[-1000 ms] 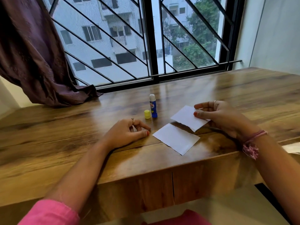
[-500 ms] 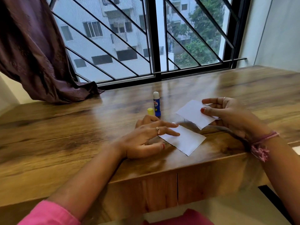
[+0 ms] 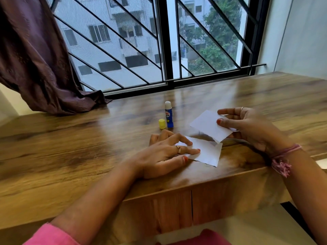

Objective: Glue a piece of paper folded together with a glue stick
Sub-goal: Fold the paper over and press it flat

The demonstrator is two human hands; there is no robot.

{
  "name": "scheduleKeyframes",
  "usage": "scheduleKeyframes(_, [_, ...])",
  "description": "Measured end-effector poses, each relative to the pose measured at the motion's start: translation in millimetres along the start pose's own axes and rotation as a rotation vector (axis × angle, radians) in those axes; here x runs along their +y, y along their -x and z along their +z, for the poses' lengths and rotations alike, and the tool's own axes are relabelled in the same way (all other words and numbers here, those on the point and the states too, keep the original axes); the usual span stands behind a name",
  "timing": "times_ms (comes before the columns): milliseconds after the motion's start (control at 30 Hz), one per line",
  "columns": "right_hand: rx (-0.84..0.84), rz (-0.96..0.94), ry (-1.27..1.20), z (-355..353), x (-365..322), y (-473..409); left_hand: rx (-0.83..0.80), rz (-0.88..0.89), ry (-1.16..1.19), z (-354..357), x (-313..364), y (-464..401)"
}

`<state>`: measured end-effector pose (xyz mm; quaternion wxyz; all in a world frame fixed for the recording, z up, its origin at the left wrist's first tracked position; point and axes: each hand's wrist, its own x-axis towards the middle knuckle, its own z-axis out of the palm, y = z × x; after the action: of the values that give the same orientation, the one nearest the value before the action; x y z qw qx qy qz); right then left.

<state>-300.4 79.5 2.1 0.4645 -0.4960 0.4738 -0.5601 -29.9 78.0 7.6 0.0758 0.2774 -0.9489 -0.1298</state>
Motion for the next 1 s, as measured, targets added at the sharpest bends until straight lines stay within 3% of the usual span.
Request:
scheduleKeyframes(167, [-0.026,0.02,-0.008,0.5,-0.5,1.1,0.061,-0.005,0.109,1.0,-4.8,1.1])
scheduleKeyframes(333, [-0.069,0.032,0.021,2.3,-2.0,3.6,0.419,-0.099,0.477,-3.9,-22.3,3.8])
scheduleKeyframes(400, [-0.113,0.054,0.009,3.1,-3.3,3.4,0.492,-0.217,0.489,-6.2,-34.3,4.9])
scheduleKeyframes(500, [-0.185,0.115,-0.004,3.7,-4.7,2.5,0.479,-0.296,0.46,-7.5,-45.8,4.6])
scheduleKeyframes(700, [-0.298,0.183,0.075,12.2,-14.3,-2.6,0.37,-0.175,0.453,-7.1,-43.9,7.3])
scheduleKeyframes(1000, [-0.415,0.226,0.144,22.9,-15.0,-8.6,0.313,-0.192,0.487,-8.3,-51.3,8.7])
